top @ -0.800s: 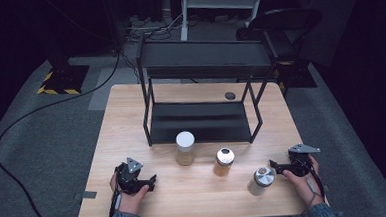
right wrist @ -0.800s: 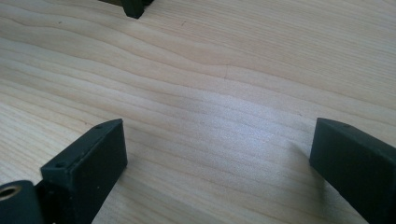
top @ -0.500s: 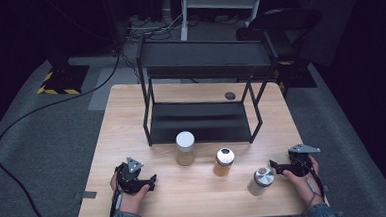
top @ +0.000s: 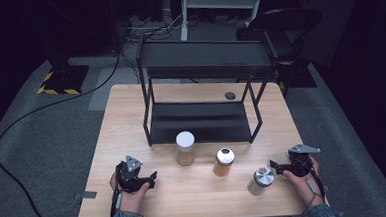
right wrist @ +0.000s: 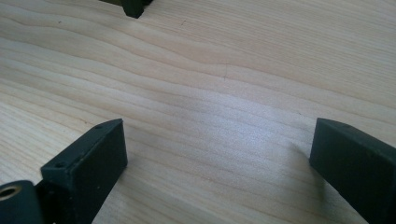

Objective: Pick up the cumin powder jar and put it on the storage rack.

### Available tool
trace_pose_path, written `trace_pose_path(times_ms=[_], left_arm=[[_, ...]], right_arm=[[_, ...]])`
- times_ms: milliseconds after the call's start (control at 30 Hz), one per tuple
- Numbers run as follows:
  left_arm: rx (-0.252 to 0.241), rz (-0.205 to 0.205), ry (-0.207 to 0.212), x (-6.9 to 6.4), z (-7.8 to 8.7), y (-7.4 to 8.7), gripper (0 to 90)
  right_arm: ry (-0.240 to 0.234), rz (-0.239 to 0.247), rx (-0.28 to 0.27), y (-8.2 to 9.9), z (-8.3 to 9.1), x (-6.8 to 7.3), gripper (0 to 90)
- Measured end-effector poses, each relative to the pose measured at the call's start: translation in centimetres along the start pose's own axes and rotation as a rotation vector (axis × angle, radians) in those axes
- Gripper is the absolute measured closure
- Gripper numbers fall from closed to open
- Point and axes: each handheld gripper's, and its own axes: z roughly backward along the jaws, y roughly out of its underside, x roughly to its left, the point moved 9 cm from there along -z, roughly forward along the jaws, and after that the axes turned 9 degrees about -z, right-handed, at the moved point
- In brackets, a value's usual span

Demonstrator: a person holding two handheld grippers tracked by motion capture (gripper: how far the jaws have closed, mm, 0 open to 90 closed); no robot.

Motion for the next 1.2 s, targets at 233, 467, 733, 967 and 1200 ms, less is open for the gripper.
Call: trace_pose_path(times_ms=[233, 467, 733, 967, 1200], left_arm=[[-0.045, -0.007, 0.001, -0.5, 1.5, -1.5, 9.6], [-0.100, -0.014, 0.039, -0.8, 3.0, -3.3, 8.9], [-0.124, -0.034, 0.068, -1.1, 4.1, -5.2, 8.4], [-0.118, -0.069, 0.098, -1.4, 4.0, -7.1, 8.3], [-0.132, -0.082, 0.118, -2.0, 3.4, -8.2, 8.3]], right_arm=[[0.000, 0.000, 0.000, 0.0, 0.0, 0.0, 3.9], [-0.001, 0.000, 0.000, 0.0, 0.0, 0.0, 3.9], [-0.001, 0.000, 0.000, 0.0, 0.0, 0.0, 3.9], [-0.001, 0.000, -0.001, 0.0, 0.0, 0.0, 3.9], [-0.001, 0.000, -0.001, 0.0, 0.0, 0.0, 3.9]])
